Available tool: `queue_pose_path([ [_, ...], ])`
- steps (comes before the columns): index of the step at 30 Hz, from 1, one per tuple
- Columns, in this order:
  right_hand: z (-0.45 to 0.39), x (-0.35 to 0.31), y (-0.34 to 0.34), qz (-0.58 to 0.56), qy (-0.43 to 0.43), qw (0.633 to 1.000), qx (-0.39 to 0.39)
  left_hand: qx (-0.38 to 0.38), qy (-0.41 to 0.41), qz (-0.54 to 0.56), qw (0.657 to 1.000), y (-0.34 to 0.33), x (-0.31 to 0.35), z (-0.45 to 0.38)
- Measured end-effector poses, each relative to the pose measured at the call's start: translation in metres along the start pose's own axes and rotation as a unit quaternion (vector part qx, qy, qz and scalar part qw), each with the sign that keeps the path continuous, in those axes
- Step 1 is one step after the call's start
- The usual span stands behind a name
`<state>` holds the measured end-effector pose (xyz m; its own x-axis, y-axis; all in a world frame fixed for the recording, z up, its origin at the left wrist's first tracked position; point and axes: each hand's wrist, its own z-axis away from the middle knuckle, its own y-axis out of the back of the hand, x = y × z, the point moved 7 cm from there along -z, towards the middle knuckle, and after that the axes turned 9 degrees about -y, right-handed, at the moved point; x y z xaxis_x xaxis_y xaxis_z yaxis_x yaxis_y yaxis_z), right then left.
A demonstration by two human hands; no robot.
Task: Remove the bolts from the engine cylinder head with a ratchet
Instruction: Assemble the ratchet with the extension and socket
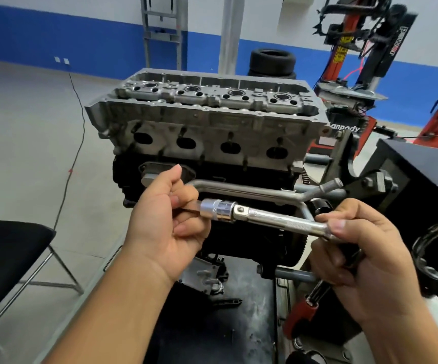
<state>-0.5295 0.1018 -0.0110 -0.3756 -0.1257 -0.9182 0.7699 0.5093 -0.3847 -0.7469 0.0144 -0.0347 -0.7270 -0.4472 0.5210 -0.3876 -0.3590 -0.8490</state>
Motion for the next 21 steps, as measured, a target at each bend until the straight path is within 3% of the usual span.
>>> queue_pose_path([
  [11, 0.004, -0.011, -0.007, 0.105, 0.092, 0.990, 0.026, 0.019, 0.001, -0.013, 1.000, 0.007, 0.001, -0.004],
  [15, 0.002, -0.004, -0.010, 0.082, 0.086, 0.993, 0.027, -0.040, -0.069, 0.040, 0.996, -0.001, 0.005, -0.005],
  [21, -0.001, 0.005, -0.012, 0.033, 0.073, 0.995, 0.057, -0.084, -0.069, 0.073, 0.991, -0.009, -0.006, -0.006],
])
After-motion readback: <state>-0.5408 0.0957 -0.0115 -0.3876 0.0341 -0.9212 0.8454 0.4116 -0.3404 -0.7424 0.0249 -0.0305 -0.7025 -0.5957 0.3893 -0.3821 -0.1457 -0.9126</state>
